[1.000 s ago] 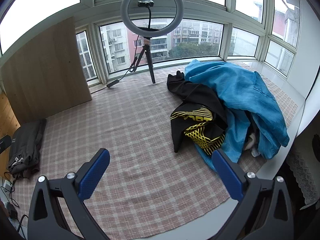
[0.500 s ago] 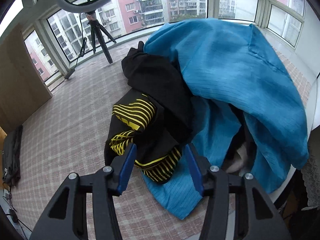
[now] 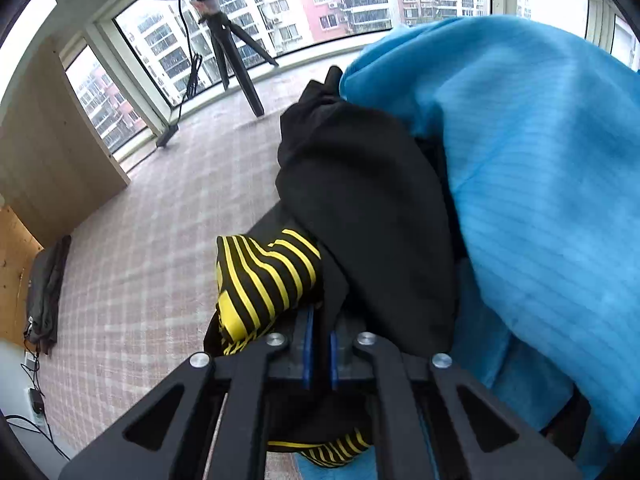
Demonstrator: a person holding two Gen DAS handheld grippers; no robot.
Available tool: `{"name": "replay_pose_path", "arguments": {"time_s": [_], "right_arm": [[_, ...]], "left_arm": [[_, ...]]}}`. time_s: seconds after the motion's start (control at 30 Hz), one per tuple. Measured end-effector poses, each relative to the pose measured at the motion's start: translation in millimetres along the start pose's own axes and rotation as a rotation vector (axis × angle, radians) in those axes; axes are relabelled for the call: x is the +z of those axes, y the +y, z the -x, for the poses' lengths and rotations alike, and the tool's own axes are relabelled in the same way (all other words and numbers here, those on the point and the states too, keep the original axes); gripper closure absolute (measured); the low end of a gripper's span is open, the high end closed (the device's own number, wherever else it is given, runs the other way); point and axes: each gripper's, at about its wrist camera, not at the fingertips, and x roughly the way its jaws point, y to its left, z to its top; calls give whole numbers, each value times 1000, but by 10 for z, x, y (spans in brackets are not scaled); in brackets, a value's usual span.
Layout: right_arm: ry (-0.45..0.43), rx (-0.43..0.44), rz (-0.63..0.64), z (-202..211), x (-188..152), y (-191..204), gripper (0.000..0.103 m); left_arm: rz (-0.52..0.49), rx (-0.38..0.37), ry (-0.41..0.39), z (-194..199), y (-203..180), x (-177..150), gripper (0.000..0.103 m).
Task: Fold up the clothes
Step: 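Reach the right gripper into the clothes pile and grasp the black shorts, then lift the black shorts with the right gripper and drop them onto the mat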
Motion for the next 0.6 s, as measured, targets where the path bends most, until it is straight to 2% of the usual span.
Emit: {"name": "replay_pose_path", "arguments": {"time_s": [0.13, 0.2, 0.3, 0.43, 0.47, 0.5, 0.6], "right_arm": [[-111, 59, -35, 469, 197, 159, 99], [-179, 84, 12, 737, 309, 415, 99], [-242, 146, 130, 1022, 403, 1011, 99], [-230, 178, 370, 1139, 504, 2046, 99], [-237, 139, 429, 1157, 491, 2219, 97], [-248, 66, 462, 1150, 457, 2261, 89], [-209, -41, 376, 1014, 432, 1887, 35]], "left_arm": [[-26, -21, -17, -20, 91, 63, 1], [-37, -28, -26, -45, 162, 84, 1], [-24, -37, -39, -94, 314, 93, 1], [-5, -45, -33, -181, 530, 48, 1], [0, -49, -28, -207, 576, 31, 1], [3, -54, -21, -235, 619, 4, 1], [-11, -59, 0, -332, 676, -94, 1]]}}
